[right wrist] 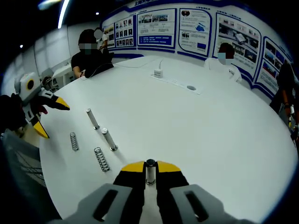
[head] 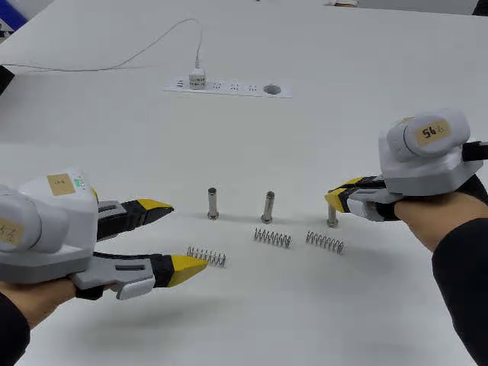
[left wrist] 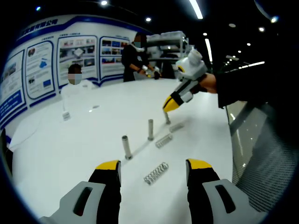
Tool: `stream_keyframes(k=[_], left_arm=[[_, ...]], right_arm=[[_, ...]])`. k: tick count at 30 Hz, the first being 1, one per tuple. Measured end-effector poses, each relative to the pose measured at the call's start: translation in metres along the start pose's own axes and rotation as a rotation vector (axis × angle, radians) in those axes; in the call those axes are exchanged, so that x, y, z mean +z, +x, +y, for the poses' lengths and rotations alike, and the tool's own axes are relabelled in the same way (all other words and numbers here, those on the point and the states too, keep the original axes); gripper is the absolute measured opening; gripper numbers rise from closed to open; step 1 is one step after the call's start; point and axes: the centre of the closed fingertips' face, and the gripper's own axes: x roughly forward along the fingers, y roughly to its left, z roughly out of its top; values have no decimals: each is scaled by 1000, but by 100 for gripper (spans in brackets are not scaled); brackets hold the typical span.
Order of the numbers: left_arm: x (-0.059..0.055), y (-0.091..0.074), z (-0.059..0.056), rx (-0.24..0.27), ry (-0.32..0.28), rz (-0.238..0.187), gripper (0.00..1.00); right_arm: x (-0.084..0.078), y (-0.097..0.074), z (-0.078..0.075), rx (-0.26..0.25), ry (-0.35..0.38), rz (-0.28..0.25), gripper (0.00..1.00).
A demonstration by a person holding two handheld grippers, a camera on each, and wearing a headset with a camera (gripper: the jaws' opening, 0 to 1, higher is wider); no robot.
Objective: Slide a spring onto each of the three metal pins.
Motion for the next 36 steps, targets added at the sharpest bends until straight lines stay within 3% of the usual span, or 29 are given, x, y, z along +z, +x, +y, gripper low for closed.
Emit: stream_keyframes(k=[14,36], left_arm=[[1,4,-2,-7,7,6,57],[-2,2,-2,-6,3,14,57]], right_arm=[[-8,-9,1,4,7,-23,9],[-14,-5,0,13,-20,-9,11]])
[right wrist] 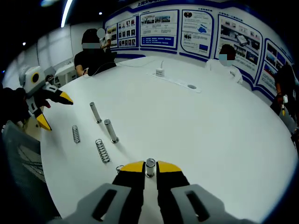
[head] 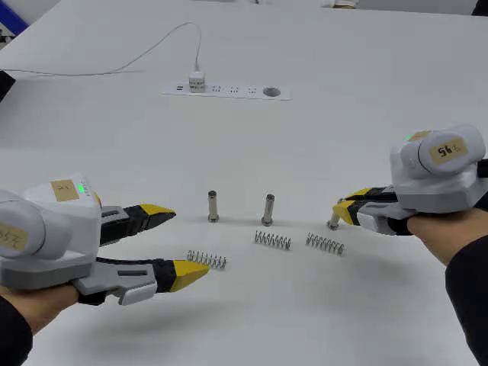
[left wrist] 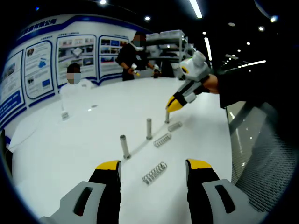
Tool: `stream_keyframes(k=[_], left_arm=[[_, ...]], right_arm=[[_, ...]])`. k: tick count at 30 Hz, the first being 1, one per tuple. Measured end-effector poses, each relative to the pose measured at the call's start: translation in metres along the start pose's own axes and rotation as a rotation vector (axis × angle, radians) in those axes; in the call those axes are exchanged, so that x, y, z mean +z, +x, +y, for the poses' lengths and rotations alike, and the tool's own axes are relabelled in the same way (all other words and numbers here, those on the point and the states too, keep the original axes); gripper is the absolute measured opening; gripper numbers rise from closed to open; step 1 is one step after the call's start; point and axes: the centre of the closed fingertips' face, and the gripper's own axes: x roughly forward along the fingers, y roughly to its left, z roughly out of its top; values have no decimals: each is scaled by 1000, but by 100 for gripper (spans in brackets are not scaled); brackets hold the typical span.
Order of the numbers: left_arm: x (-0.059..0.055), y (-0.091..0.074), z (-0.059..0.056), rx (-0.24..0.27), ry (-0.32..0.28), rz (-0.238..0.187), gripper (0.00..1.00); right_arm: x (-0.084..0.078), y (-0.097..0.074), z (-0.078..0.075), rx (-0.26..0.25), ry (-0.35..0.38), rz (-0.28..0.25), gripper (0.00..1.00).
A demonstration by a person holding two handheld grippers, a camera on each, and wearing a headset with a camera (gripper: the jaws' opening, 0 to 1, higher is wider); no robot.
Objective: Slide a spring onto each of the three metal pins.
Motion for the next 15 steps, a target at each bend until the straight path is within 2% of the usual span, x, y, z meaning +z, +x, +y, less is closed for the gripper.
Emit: stream_keyframes(k=[15], left_arm=[[1,1,-2,-7,6,1,56]], right_arm=[[-9,-8,-1,8,11,-2,15]])
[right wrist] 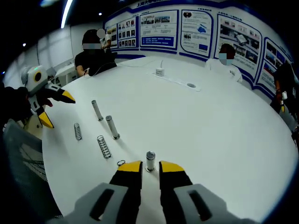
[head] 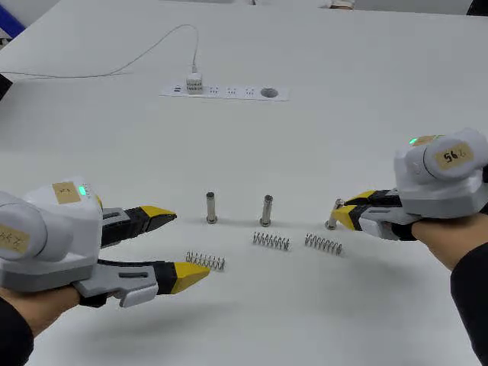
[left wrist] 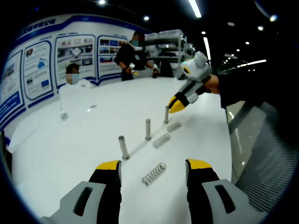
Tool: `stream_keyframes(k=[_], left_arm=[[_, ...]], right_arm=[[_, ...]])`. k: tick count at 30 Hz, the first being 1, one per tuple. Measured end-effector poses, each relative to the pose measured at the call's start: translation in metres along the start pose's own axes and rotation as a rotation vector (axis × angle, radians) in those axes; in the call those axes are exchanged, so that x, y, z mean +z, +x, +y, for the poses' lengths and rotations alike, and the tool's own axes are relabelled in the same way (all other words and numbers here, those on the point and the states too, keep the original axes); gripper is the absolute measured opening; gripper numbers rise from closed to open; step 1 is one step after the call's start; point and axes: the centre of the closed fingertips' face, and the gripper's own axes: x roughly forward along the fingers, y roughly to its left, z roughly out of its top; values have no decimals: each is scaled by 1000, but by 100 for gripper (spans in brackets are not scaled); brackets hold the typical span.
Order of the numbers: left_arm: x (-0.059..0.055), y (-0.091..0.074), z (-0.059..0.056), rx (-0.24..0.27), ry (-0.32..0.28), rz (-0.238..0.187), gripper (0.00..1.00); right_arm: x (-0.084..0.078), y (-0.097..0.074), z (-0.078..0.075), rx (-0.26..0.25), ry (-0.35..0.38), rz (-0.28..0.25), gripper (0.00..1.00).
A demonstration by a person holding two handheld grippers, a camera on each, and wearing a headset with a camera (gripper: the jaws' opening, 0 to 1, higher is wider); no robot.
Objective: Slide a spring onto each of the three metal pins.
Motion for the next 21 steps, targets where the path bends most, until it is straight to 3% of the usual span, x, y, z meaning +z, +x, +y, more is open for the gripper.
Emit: stream_keyframes(k=[9,21], left_arm=[[0,-1,1,4,-1,1,56],[0,2,-1,-1,0,4,56]], right_arm=[[-5,-7,4,39,-22,2,15],[-22,-1,31,175,-117,59,15]])
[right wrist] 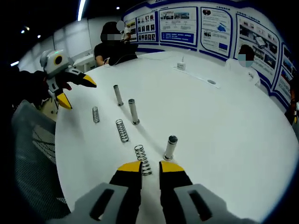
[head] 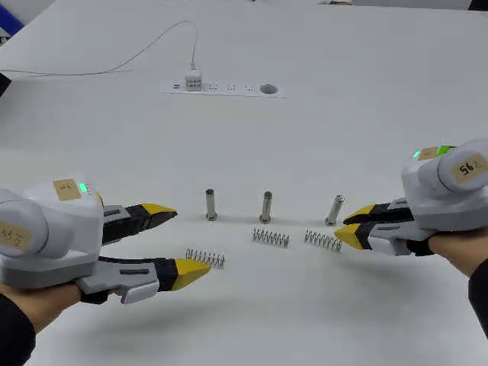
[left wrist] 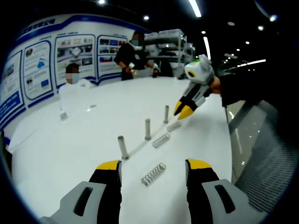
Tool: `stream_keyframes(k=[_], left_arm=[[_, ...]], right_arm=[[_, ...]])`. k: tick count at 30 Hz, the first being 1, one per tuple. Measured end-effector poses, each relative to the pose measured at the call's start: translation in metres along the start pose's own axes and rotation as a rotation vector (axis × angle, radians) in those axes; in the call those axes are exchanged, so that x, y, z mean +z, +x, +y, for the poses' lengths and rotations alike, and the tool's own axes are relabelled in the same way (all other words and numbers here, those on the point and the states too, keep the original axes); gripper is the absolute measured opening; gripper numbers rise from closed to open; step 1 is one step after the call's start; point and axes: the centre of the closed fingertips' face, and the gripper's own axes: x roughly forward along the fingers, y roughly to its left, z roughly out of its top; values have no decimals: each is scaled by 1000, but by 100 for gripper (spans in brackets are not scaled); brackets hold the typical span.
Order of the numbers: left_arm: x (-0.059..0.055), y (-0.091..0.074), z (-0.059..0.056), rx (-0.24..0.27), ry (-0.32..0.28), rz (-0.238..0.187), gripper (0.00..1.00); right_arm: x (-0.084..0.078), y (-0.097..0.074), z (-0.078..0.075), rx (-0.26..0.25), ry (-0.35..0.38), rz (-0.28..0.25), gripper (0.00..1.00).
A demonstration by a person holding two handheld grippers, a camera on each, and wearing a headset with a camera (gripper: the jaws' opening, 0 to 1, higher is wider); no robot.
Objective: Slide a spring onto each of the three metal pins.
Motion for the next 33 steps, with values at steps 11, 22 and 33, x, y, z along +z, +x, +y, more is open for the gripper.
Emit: stream_keyframes(k=[11,22,33], left_arm=[[0,2,-1,-6,4,7,56],[0,4,-4,-11,6,8,55],[1,7,-9,-29,15,12,55]], right_arm=[[-12,11,3,62,-140,87,15],[-18,17,5,90,-218,145,13],[-21,17,5,81,-245,163,12]])
